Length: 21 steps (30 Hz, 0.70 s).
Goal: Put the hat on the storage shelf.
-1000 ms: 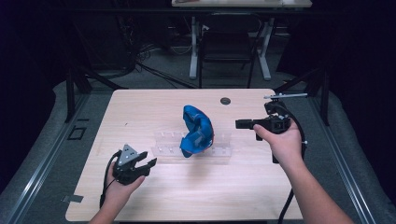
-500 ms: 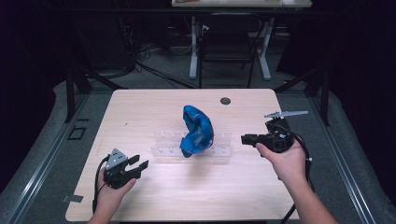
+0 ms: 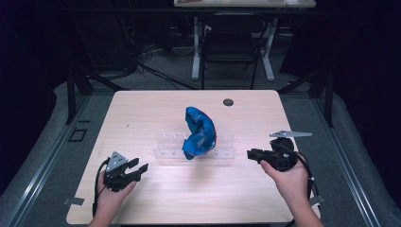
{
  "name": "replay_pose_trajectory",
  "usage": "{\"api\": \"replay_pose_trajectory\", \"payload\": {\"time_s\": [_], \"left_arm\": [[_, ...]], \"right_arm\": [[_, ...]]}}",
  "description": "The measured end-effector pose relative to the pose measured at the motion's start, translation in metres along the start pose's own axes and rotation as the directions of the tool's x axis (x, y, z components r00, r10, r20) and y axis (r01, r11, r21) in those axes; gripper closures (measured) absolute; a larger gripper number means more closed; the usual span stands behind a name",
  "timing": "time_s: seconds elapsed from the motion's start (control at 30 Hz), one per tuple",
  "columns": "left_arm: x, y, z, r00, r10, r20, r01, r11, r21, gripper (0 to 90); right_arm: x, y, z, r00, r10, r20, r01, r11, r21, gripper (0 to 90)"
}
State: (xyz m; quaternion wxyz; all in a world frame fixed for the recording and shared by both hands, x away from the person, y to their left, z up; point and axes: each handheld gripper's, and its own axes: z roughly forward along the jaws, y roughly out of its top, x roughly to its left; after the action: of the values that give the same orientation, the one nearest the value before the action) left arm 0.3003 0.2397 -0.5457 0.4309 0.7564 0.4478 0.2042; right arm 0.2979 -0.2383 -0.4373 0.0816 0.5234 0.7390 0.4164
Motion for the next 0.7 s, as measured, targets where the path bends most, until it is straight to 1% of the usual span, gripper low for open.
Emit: {"api": "replay_pose_trajectory", "payload": {"time_s": [0.07,0.1,0.13,0.23,0.27,0.33,0.47,0.5,0.67,0.7], "left_arm": [[0.0,0.0,0.0,1.0,0.002,0.002,-0.002,1.0,0.0,52.8],[0.0,0.0,0.0,1.0,0.003,0.001,-0.003,1.0,0.002,52.8],[0.0,-0.001,0.001,1.0,0.002,-0.002,-0.002,1.0,-0.005,52.8],[-0.001,-0.002,0.002,1.0,0.002,0.001,-0.002,1.0,0.0,52.8],[-0.001,-0.002,0.001,1.0,0.006,0.002,-0.006,0.9999,0.01,52.8],[-0.002,-0.002,0.002,1.0,0.008,0.002,-0.008,0.9999,0.012,52.8],[-0.003,-0.003,0.003,0.9999,0.011,0.007,-0.011,0.9999,0.011,52.8],[-0.004,-0.003,0.003,0.9999,0.012,0.009,-0.012,0.9998,0.014,52.8],[-0.005,-0.004,0.005,0.9999,0.014,0.009,-0.014,0.9997,0.021,52.8],[-0.005,-0.004,0.005,0.9999,0.013,0.009,-0.013,0.9997,0.021,52.8]], "right_arm": [[-0.003,-0.007,0.001,0.9999,0.011,0.002,-0.011,1.0,-0.005,75.4],[-0.005,-0.011,0.002,0.9999,0.012,0.01,-0.012,1.0,-0.015,75.3],[-0.006,-0.014,0.003,0.9999,0.009,0.014,-0.009,1.0,-0.013,75.3],[-0.011,-0.025,0.006,0.9995,0.021,0.022,-0.021,1.0,-0.023,75.0],[-0.012,-0.027,0.007,0.9996,0.022,0.019,-0.022,0.999,-0.026,74.8],[-0.013,-0.034,0.009,0.9994,0.023,0.025,-0.022,0.999,-0.036,74.3],[-0.015,-0.042,0.013,0.9987,-0.005,0.052,0.008,0.999,-0.043,72.7],[-0.015,-0.044,0.014,0.9989,-0.006,0.047,0.009,0.999,-0.051,71.4],[-0.017,-0.055,0.02,0.9963,-0.024,0.082,0.029,0.998,-0.062,70.2],[-0.017,-0.058,0.021,0.9962,-0.024,0.083,0.03,0.997,-0.07,70.0]]}}
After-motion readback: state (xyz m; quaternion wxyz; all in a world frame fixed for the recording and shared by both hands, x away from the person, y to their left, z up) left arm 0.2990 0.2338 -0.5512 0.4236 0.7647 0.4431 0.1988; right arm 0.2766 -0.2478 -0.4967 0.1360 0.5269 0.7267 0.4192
